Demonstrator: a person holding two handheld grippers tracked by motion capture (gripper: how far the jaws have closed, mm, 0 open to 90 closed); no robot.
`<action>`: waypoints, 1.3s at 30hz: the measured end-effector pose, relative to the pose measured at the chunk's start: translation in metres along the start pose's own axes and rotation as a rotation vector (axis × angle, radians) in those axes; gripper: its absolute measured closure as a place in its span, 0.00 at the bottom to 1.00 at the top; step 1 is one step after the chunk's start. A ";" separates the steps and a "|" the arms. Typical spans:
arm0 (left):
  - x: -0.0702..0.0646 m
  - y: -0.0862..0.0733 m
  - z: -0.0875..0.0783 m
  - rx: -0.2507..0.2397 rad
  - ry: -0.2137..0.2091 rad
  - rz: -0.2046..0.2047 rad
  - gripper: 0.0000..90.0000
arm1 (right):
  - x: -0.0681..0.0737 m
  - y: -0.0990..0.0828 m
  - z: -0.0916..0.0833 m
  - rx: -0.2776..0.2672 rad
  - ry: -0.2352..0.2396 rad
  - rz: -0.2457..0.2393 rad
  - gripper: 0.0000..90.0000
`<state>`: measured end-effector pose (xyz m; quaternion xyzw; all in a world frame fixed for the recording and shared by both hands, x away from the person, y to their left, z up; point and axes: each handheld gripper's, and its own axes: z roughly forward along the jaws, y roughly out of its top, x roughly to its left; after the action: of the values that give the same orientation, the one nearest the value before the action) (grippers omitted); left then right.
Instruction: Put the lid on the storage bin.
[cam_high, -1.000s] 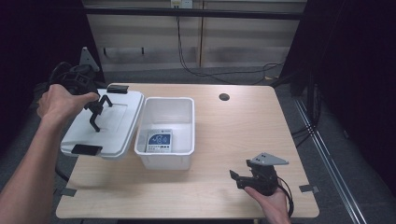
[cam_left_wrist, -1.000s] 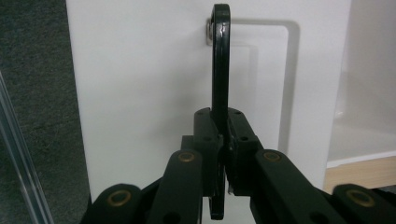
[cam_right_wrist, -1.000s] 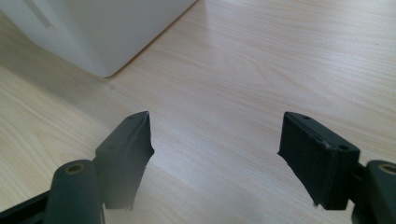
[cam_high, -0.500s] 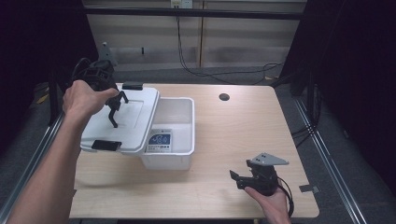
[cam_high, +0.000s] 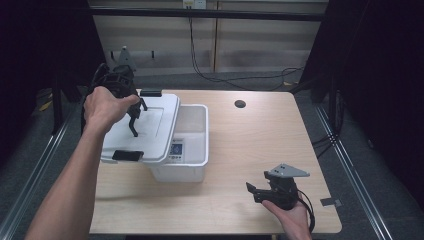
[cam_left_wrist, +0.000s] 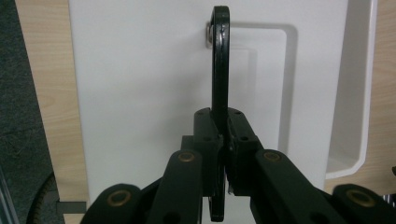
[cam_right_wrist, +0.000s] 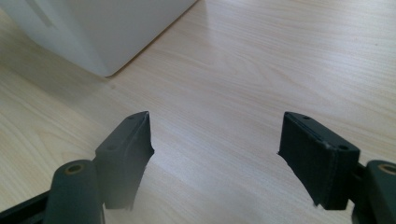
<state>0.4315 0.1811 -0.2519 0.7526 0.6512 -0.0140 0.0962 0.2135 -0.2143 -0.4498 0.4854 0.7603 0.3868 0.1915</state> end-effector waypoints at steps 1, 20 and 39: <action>-0.003 0.000 0.001 -0.001 0.003 0.007 0.94 | 0.000 0.000 0.000 0.001 0.001 0.001 0.28; -0.042 0.004 0.010 -0.040 -0.006 -0.040 0.95 | 0.000 0.000 0.000 0.001 0.007 0.001 0.27; -0.065 0.009 0.029 -0.019 0.001 -0.046 0.94 | 0.001 0.000 -0.002 -0.001 0.003 -0.007 0.27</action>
<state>0.4336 0.1114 -0.2695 0.7364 0.6686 -0.0098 0.1027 0.2116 -0.2140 -0.4489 0.4819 0.7621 0.3873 0.1923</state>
